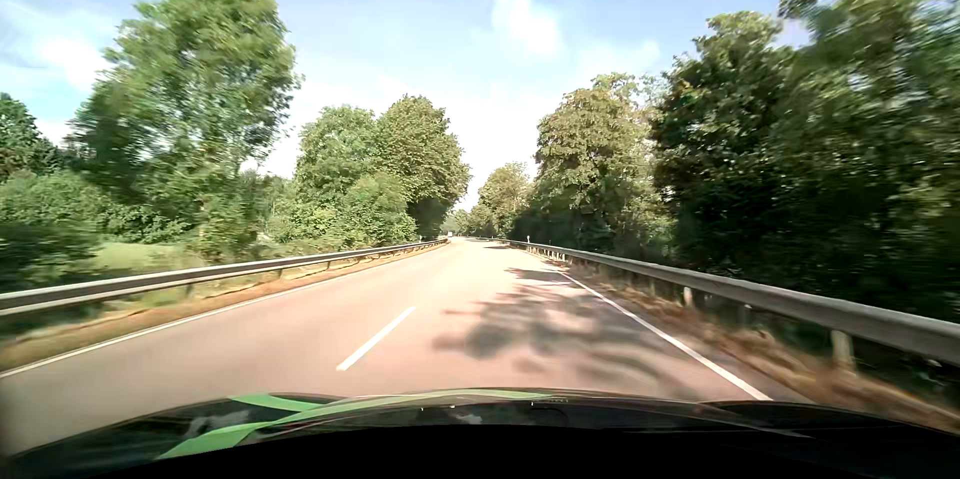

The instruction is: Follow the waypoints while adhering to traffic rules and regulations

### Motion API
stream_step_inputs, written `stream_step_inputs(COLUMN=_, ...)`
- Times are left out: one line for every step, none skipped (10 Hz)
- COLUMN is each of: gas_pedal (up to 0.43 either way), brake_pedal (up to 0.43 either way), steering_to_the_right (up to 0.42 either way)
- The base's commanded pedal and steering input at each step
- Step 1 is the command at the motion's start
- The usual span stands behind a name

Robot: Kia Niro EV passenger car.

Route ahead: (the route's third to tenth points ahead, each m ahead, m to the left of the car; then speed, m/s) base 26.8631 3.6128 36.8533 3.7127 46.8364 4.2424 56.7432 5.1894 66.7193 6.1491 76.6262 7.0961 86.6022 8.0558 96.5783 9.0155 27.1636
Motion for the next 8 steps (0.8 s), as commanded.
stream_step_inputs(gas_pedal=0.287, brake_pedal=0.0, steering_to_the_right=-0.01)
stream_step_inputs(gas_pedal=0.299, brake_pedal=0.0, steering_to_the_right=-0.01)
stream_step_inputs(gas_pedal=0.311, brake_pedal=0.0, steering_to_the_right=-0.009)
stream_step_inputs(gas_pedal=0.311, brake_pedal=0.0, steering_to_the_right=-0.009)
stream_step_inputs(gas_pedal=0.311, brake_pedal=0.0, steering_to_the_right=-0.009)
stream_step_inputs(gas_pedal=0.311, brake_pedal=0.0, steering_to_the_right=-0.009)
stream_step_inputs(gas_pedal=0.287, brake_pedal=0.0, steering_to_the_right=-0.009)
stream_step_inputs(gas_pedal=0.26, brake_pedal=0.0, steering_to_the_right=-0.009)
